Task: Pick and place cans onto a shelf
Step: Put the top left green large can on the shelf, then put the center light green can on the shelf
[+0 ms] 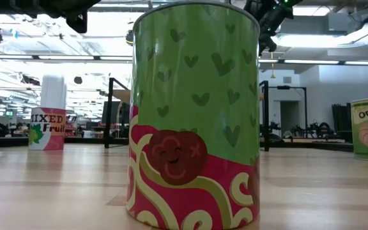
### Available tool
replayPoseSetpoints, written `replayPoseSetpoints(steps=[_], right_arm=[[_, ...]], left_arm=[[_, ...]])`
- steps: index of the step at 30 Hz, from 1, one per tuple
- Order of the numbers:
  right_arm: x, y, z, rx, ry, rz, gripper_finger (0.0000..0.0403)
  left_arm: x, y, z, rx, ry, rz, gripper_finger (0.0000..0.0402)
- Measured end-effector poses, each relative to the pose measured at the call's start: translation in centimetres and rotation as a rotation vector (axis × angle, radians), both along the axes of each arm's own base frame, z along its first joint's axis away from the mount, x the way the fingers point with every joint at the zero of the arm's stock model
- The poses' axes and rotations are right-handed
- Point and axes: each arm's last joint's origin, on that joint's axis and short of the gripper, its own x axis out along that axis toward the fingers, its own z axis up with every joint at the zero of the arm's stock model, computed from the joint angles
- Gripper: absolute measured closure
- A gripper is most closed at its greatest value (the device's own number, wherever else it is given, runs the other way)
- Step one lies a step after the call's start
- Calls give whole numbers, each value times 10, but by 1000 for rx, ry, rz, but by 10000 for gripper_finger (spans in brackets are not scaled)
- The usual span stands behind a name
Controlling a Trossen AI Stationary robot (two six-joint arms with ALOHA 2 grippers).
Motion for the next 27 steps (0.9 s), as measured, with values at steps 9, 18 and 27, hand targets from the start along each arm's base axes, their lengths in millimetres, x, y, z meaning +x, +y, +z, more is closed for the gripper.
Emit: replayPoseSetpoints(steps=[9,18,27], right_arm=[[3,10,10,-60,10,-49,324],[-8,68,49,-4,-188,-62,393],[-6,124,-7,37,-532,2,399]], left_arm=[[0,0,0,8,0,0,401],[3,0,-2,45,13,2,401],[10,-2,-7,91,53,-50,401]])
